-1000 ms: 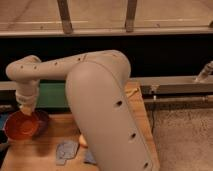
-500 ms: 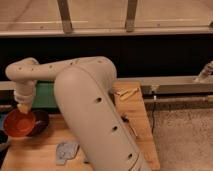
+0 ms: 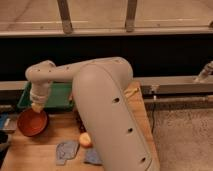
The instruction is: Stack bowls on top of each other
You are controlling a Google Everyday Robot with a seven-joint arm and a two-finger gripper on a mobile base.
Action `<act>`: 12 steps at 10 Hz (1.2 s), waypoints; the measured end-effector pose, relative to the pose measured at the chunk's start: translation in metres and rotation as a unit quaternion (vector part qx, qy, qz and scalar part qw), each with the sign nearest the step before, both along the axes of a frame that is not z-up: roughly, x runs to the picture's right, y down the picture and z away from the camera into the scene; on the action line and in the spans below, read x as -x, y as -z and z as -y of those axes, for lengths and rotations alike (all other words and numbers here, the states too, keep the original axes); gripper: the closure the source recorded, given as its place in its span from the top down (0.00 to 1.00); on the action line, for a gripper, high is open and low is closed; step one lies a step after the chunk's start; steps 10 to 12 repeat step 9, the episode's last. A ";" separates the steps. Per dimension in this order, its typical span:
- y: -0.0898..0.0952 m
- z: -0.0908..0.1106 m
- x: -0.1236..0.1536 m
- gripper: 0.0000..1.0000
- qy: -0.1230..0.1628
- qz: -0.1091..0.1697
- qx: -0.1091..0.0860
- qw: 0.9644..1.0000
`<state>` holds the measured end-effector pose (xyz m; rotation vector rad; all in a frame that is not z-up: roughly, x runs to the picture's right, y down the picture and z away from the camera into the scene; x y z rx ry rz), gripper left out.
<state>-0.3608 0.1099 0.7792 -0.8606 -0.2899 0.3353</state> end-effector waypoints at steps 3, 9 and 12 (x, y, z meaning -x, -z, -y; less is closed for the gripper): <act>0.004 -0.012 0.016 0.80 -0.011 0.048 0.007 0.999; 0.010 -0.014 0.019 0.80 -0.007 0.062 0.002 0.998; 0.010 -0.014 0.019 0.80 -0.007 0.062 0.002 0.998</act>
